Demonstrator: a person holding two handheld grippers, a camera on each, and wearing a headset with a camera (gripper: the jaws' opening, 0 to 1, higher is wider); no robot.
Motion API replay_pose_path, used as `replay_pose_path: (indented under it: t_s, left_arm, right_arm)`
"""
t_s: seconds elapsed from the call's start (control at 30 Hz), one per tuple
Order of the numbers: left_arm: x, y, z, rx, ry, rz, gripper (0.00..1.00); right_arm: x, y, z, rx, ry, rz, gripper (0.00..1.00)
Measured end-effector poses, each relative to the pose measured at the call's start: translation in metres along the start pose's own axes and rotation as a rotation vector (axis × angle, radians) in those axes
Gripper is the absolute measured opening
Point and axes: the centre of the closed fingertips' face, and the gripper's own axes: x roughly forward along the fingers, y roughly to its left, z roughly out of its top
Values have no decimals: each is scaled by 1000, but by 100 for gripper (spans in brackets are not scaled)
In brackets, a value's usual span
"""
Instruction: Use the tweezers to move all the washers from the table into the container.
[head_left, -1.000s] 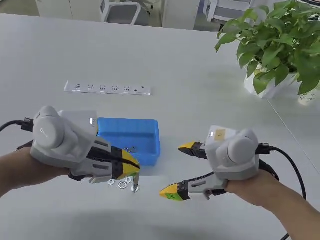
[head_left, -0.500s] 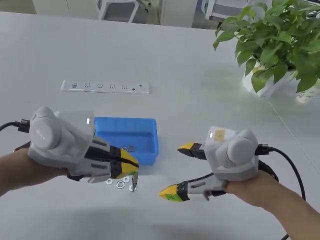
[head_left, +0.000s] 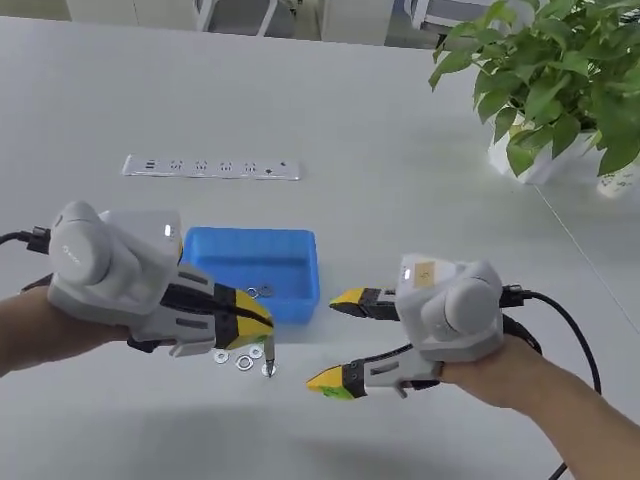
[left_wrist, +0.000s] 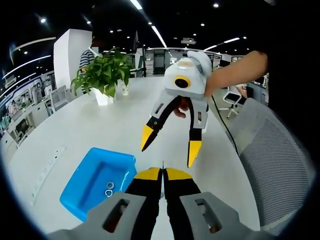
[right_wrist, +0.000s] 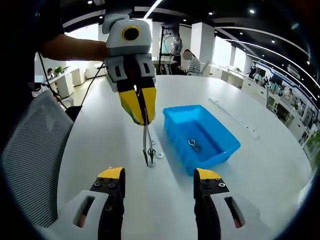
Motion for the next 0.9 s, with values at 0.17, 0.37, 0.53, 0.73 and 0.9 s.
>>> replay_pose_path:
  t_s: [0.17, 0.37, 0.53, 0.73, 0.9]
  left_arm:
    - [-1, -2, -1, -3, 1, -6, 5]
    - [-2, -3, -1, -4, 0, -9, 5]
    - [-2, -3, -1, -2, 0, -10, 5]
    - [-2, -4, 0, -3, 0, -11, 5]
    - [-2, -6, 0, 3, 2, -14, 5]
  right_arm:
    - [14, 9, 2, -43, 10, 46, 48]
    - [28, 17, 7, -85, 15, 96, 41]
    - [37, 20, 12, -89, 10, 125, 29]
    - [47, 17, 15, -90, 4, 129, 23]
    - [53, 18, 10, -121, 35, 147, 16]
